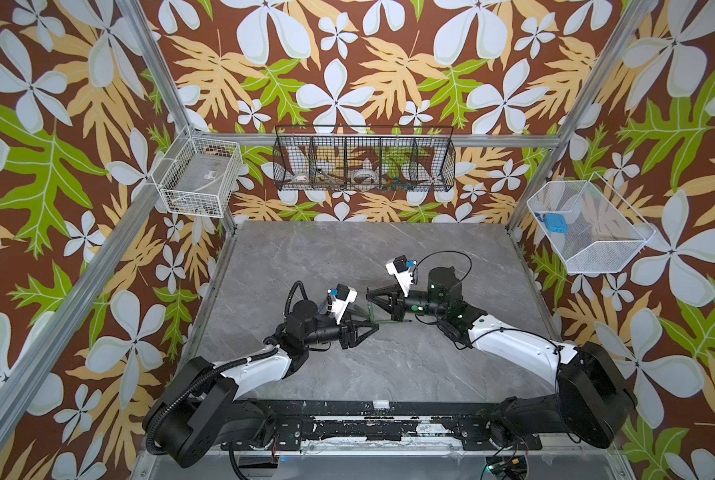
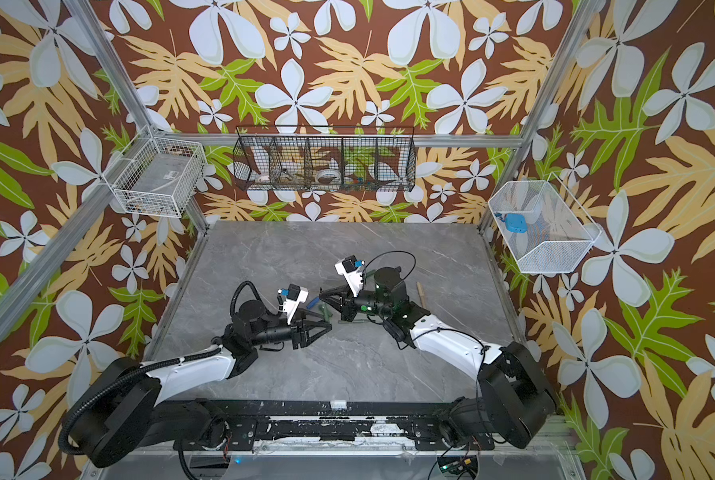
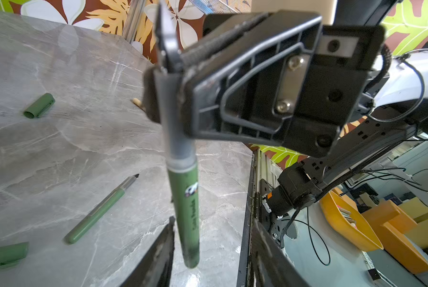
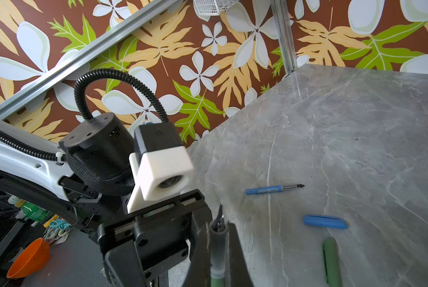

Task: Insert the pens into the pen caps
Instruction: 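Lift the green pen and carry it toward the left gripper, then grasp the green pen with the left gripper while the right gripper holds it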

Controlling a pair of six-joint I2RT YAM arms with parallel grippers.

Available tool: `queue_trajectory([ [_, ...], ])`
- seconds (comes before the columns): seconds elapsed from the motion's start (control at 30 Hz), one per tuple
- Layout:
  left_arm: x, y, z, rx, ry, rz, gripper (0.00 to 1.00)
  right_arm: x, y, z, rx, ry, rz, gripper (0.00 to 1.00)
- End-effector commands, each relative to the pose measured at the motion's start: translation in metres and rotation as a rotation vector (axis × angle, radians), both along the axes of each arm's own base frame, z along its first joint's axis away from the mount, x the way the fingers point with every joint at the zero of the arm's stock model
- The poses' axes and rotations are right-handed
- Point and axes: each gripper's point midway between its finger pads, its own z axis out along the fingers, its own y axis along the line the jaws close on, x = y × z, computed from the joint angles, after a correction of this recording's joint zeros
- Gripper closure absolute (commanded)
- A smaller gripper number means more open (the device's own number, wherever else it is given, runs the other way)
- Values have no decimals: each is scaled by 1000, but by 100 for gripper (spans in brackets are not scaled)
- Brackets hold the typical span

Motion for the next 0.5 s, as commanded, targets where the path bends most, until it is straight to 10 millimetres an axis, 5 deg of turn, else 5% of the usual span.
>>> queue_trajectory([
  [0.0,0,-2,11,-28,-34,-19,50,-2,0,8,30,-28,9,99],
  [0.47,1,-3,11,-30,-30,-21,57,-11,4,14,117,-9,48,99],
])
